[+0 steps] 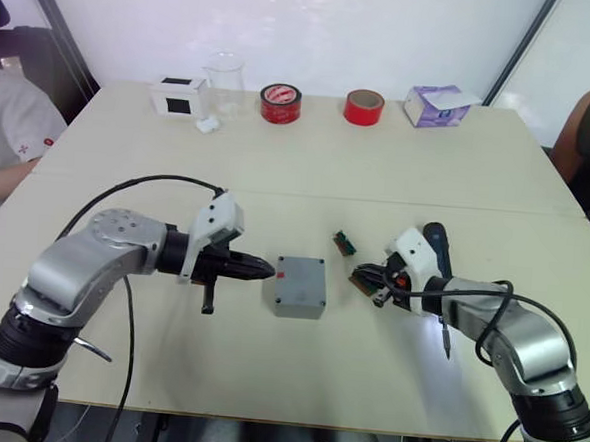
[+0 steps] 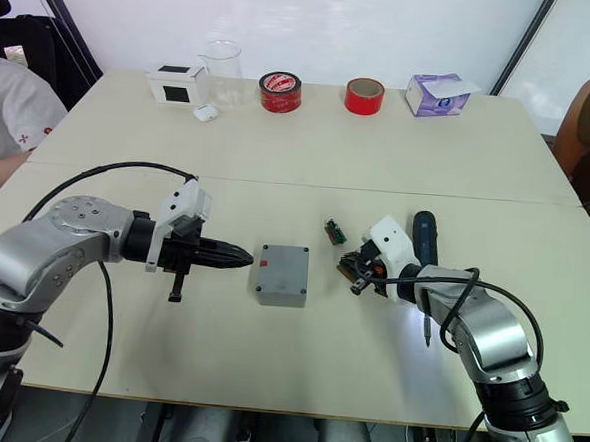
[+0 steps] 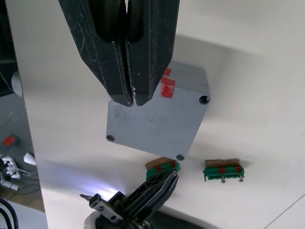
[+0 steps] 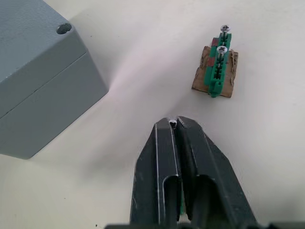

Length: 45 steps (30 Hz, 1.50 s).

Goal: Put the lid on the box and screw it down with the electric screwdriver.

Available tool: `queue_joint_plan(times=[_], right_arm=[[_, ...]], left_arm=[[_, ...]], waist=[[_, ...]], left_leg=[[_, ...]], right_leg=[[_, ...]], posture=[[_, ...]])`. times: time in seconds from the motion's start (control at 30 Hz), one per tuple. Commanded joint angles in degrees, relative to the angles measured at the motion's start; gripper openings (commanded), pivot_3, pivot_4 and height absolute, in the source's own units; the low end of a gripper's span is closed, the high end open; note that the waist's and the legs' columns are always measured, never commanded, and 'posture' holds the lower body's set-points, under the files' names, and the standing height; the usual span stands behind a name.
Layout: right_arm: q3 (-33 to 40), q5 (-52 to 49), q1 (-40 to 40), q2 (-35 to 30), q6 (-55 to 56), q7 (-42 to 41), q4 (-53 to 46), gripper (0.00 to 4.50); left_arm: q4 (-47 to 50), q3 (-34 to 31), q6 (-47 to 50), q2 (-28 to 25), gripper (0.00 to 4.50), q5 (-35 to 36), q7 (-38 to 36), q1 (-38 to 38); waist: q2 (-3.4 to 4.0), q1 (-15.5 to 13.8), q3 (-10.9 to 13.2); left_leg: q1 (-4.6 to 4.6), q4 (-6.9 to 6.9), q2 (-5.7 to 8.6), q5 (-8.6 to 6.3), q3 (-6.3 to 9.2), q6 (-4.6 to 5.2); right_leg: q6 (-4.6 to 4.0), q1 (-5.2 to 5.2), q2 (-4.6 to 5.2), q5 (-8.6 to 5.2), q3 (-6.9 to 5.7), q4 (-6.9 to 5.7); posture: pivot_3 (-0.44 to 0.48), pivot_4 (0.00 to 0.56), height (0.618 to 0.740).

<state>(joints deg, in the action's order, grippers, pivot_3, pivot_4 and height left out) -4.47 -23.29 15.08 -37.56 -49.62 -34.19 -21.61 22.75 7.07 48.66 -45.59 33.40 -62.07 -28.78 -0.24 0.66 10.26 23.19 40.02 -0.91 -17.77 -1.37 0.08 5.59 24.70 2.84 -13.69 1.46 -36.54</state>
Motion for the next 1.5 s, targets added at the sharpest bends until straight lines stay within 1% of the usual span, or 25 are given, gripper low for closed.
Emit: queue_joint_plan(times=[0.03, 0.4, 0.77, 0.9, 1.0, 1.1, 1.23, 1.33, 1.5], right_arm=[[-0.13, 0.62, 0.21, 0.08, 0.81, -0.32, -0.29, 0.03], [1.72, 0.01, 1.0, 0.21, 0.58, -0.95, -1.32, 0.03], [3.92, -2.29, 4.27, -0.25, -2.71, -1.23, -3.81, 0.03], [4.74, -3.38, 6.29, -1.1, -4.13, -1.57, -5.51, 0.03], [5.49, -6.11, 9.32, -0.57, -6.85, -1.7, -7.97, 0.03], [4.99, -9.01, 11.21, 0.74, -9.13, -1.72, -10.64, 0.03], [4.02, -10.97, 11.82, 1.73, -10.84, -0.97, -12.28, 0.03], [1.53, -9.76, 11.04, 1.98, -9.83, -0.74, -11.98, 0.03], [-0.6, -8.13, 10.58, 1.86, -8.23, -0.76, -10.48, 0.03]], left_arm=[[1.38, -1.11, 0.4, -0.68, 0.0, 1.02, 0.26, -0.87], [0.99, -0.72, 0.6, -0.5, 0.0, 1.33, 0.89, -1.17], [-0.28, -0.71, -0.04, -0.69, 0.0, 0.86, 0.69, -0.66], [-1.07, -1.09, -0.37, -1.23, 0.0, 0.55, 0.55, 0.1], [-2.25, -1.36, -1.05, -2.2, 0.0, 0.04, 0.3, 1.06], [-3.1, -1.6, -1.86, -2.73, 0.0, -0.19, 0.25, 1.87], [-2.91, -1.73, -1.91, -2.7, 0.0, -0.13, 0.35, 2.2], [-2.44, -1.79, -1.85, -2.5, 0.0, -0.03, 0.68, 2.49], [-2.04, -1.92, -1.9, -2.46, 0.0, 0.05, 1.02, 2.89]], waist=[[0.0, -0.01, 0.0], [0.0, -0.01, 0.0], [0.0, -0.01, 0.0], [0.0, -0.01, 0.0], [0.0, 0.22, 0.0], [0.0, 0.09, 0.0], [0.0, -0.12, 0.0], [0.0, -0.02, 0.0], [0.0, 0.03, 0.0]], left_leg=[[0.0, 0.0, 0.0, 0.0, 0.0, 0.0], [0.0, 0.0, 0.0, 0.0, 0.0, 0.0], [0.0, 0.0, 0.0, 0.0, 0.0, 0.0], [0.0, 0.0, 0.0, 0.0, 0.0, 0.0], [-0.01, 0.0, -0.01, 0.0, 0.0, 0.0], [-0.03, -0.01, -0.04, 0.0, 0.03, 0.0], [-0.01, -0.01, -0.03, 0.0, 0.04, 0.0], [-0.01, 0.0, 0.01, 0.0, -0.02, 0.0], [-0.01, 0.0, 0.0, 0.0, 0.0, 0.0]], right_leg=[[0.0, 0.0, 0.0, 0.0, 0.0, 0.0], [0.0, 0.0, 0.0, 0.0, 0.0, 0.0], [0.0, 0.0, 0.0, 0.0, 0.0, 0.0], [0.0, 0.0, 0.0, 0.0, 0.0, 0.0], [0.0, 0.0, -0.01, 0.0, 0.01, -0.01], [-0.01, 0.01, -0.06, 0.0, 0.0, -0.02], [-0.01, 0.0, -0.02, 0.0, -0.02, -0.02], [-0.01, -0.01, 0.06, 0.0, 0.01, -0.02], [-0.01, 0.0, 0.03, 0.0, 0.0, -0.02]], posture=[[0.0, 0.15, 0.74], [0.0, 0.15, 0.74], [0.0, 0.15, 0.74], [0.0, 0.15, 0.74], [0.0, 0.15, 0.74], [0.0, 0.15, 0.74], [0.0, 0.15, 0.74], [0.0, 0.15, 0.74], [0.0, 0.15, 0.74]])
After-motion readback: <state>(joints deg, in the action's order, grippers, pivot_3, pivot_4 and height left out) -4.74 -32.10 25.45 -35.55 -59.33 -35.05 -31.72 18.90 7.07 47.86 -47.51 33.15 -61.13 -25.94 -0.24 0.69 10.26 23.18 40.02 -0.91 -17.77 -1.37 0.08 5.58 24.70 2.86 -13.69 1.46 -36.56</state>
